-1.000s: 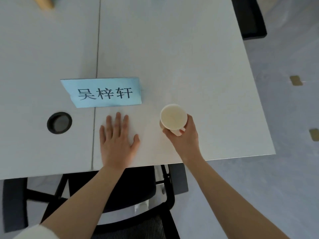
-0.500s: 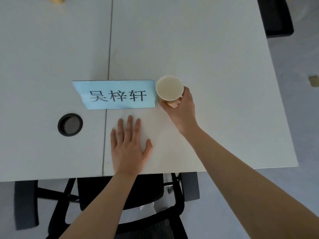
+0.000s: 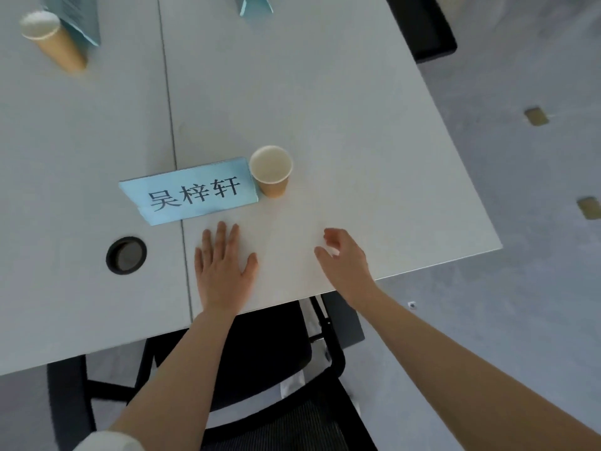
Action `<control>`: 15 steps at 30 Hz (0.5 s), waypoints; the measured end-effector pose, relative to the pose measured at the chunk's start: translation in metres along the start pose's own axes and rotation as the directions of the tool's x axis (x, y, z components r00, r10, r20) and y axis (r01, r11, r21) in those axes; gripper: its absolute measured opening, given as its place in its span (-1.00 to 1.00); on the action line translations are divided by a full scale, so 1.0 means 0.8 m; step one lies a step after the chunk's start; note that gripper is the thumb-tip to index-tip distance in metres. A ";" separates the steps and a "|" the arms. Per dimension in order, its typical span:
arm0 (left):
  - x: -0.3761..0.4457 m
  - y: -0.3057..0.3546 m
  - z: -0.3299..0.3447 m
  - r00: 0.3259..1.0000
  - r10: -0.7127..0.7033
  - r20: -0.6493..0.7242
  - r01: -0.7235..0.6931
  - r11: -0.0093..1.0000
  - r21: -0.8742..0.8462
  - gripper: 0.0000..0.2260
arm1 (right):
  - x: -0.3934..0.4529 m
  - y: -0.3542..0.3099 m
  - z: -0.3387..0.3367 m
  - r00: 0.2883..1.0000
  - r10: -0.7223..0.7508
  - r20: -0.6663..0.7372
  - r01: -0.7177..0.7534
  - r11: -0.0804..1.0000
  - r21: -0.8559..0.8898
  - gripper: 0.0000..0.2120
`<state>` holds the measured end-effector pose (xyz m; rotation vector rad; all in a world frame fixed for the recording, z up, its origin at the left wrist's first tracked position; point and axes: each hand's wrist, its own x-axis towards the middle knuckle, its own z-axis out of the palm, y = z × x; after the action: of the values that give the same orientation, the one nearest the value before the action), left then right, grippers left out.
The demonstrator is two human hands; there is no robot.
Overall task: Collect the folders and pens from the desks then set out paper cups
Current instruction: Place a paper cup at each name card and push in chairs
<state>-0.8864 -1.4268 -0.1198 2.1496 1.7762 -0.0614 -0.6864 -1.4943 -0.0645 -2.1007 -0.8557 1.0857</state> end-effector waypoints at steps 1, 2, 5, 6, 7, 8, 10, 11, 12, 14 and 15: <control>-0.001 0.003 -0.006 1.000 -0.006 0.017 0.007 0.999 -0.032 -0.44 | -0.016 0.009 -0.014 0.999 0.015 0.032 -0.015 1.000 -0.011 -0.62; -0.005 0.010 -0.013 0.999 -0.034 0.022 0.036 0.996 -0.084 -0.48 | -0.031 0.017 -0.029 0.997 0.021 0.068 -0.019 1.000 -0.022 -0.62; -0.032 0.039 -0.024 0.983 -0.181 0.015 0.177 0.937 -0.301 -0.60 | -0.064 0.035 -0.063 0.991 0.037 0.126 -0.035 0.999 -0.021 -0.60; -0.048 0.060 -0.024 0.984 -0.178 0.014 0.172 0.923 -0.343 -0.62 | -0.074 0.044 -0.080 0.992 0.042 0.123 -0.043 0.999 0.002 -0.60; -0.065 0.079 -0.022 0.988 -0.151 0.019 0.148 0.918 -0.369 -0.64 | -0.080 0.052 -0.093 0.992 0.041 0.116 -0.044 0.999 0.029 -0.61; -0.080 0.098 -0.018 0.994 -0.111 0.024 0.111 0.913 -0.392 -0.66 | -0.086 0.060 -0.109 0.993 0.042 0.108 -0.047 0.998 0.042 -0.61; -0.112 0.147 -0.010 0.999 -0.044 0.030 0.053 0.892 -0.450 -0.69 | -0.101 0.080 -0.152 0.995 0.026 0.100 -0.030 0.999 0.034 -0.63; -0.129 0.174 -0.007 0.999 -0.037 0.038 0.050 0.873 -0.485 -0.70 | -0.108 0.092 -0.175 0.995 0.009 0.103 -0.011 1.000 0.019 -0.64; -0.143 0.198 -0.003 0.998 -0.036 0.053 0.058 0.853 -0.518 -0.72 | -0.115 0.102 -0.196 0.994 -0.009 0.106 0.008 1.000 0.008 -0.64; -0.180 0.260 0.005 0.997 -0.045 0.068 0.076 0.817 -0.571 -0.77 | -0.132 0.131 -0.255 0.993 -0.029 0.111 0.030 1.000 -0.005 -0.65; -0.200 0.302 0.012 0.996 -0.054 0.065 0.083 0.797 -0.598 -0.79 | -0.140 0.150 -0.296 0.994 -0.042 0.103 0.043 0.999 -0.013 -0.66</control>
<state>-0.6872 -1.6173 -0.0306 1.6060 1.5660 0.3877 -0.5039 -1.7053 0.0078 -2.0442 -0.9557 1.1761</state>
